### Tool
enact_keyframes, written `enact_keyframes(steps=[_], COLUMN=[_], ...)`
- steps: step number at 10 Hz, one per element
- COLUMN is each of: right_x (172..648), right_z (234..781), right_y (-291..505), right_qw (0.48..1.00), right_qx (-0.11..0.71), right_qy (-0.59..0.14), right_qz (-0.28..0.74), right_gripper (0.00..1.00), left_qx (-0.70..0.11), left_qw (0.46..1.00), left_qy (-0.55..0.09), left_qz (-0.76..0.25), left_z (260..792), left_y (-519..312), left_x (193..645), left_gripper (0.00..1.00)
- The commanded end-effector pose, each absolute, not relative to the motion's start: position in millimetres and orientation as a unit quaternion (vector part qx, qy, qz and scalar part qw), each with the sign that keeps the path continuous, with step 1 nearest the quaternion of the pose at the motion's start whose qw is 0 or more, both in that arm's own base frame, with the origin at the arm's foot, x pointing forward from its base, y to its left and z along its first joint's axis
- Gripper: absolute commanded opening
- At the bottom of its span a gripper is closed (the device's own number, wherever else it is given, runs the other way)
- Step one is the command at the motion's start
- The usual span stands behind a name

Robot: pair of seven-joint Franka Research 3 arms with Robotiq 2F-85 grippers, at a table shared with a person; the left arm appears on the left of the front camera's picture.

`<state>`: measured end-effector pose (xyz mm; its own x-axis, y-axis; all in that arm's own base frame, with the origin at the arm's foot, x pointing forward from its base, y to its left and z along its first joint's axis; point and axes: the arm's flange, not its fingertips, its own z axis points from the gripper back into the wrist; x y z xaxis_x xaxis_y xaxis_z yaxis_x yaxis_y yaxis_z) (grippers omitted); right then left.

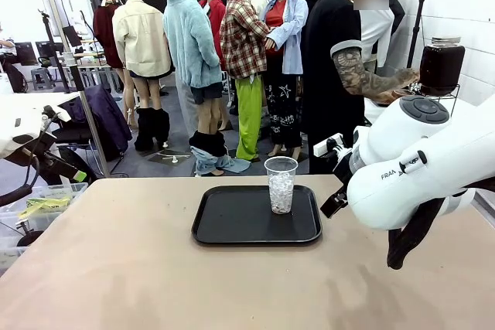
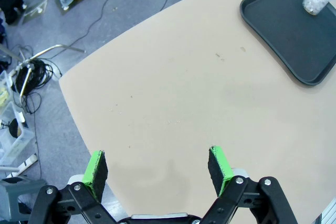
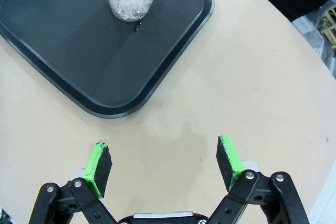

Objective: Pour the drink into the iced cup.
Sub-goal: Pick up the iced cup indicated by the human and present it to them.

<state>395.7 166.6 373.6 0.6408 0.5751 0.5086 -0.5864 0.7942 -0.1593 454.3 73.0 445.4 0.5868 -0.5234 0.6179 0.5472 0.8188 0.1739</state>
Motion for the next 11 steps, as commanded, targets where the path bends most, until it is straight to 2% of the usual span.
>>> enact_keyframes(steps=[1,11], right_x=[395.0,395.0], right_z=[373.4,373.4], right_y=[167.2,167.2], right_qw=[0.906,0.906], right_qx=[0.011,0.011], right_qy=[-0.277,-0.277], right_qz=[0.321,0.321], right_gripper=[1.00,1.00], left_qx=[-0.016,-0.016], left_qw=[0.891,0.891], left_qy=[-0.341,-0.341], left_qz=[-0.300,-0.300], left_z=[446.0,446.0], left_y=[74.8,74.8], left_x=[453.7,453.7], left_gripper=[1.00,1.00])
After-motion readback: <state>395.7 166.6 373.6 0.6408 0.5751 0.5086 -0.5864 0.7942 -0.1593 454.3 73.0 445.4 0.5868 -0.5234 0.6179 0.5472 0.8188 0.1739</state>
